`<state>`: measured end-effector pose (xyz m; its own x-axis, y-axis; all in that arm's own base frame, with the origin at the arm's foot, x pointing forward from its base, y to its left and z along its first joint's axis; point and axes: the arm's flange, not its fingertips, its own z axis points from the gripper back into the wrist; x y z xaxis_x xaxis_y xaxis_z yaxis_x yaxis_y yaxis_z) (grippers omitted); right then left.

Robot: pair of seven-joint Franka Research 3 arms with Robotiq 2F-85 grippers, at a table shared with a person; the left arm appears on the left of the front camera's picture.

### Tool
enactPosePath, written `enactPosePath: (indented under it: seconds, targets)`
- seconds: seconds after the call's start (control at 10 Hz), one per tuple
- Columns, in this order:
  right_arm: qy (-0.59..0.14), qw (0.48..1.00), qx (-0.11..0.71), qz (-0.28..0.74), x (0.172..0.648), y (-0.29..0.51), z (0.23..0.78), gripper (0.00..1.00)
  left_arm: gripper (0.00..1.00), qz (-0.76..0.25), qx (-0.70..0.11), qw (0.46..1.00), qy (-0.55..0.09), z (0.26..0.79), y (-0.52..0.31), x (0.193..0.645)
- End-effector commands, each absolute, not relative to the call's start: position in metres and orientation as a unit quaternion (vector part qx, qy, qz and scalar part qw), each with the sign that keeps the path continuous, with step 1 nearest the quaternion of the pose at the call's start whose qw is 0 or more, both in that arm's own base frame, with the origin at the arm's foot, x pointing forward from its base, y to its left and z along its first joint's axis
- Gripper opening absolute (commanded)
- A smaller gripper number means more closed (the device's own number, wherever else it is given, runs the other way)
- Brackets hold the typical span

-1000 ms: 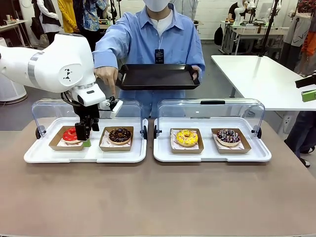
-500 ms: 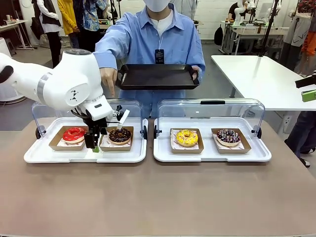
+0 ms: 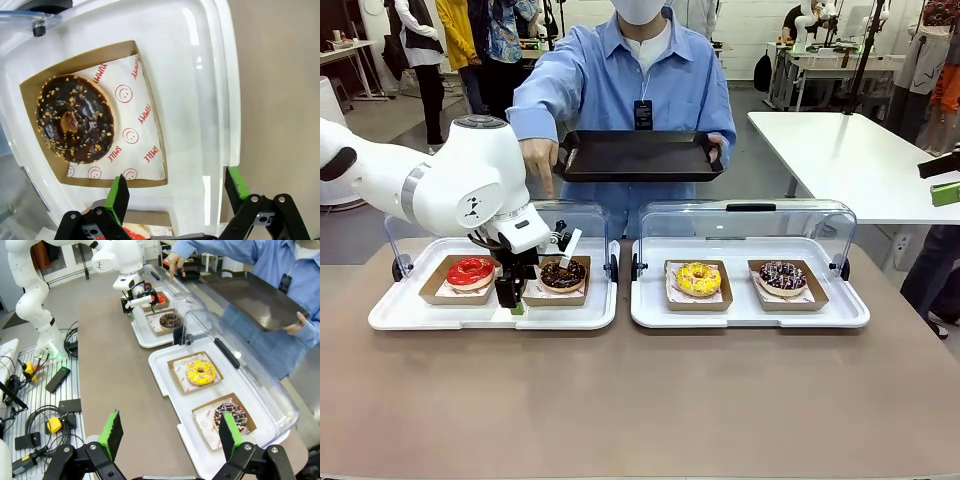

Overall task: Provide the desired donut to the person.
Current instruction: Pick up and lift the Paper togo box containing the Donut pointed at by the person.

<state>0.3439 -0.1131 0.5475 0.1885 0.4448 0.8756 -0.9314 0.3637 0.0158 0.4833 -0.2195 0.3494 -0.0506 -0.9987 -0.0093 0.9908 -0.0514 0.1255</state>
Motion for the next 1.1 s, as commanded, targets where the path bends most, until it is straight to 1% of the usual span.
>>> enactPosePath:
  seconds: [0.0,1.0]
  targets:
    - [-0.420,0.708,0.295,0.484,0.346,-0.113,0.547,1.00,1.00,-0.713,0.057,0.697,-0.044,0.344,-0.221,0.492]
    - [-0.420,0.708,0.295,0.484,0.346,-0.113,0.547,1.00,1.00,-0.706,0.023,0.706,-0.043,0.329,-0.219,0.511]
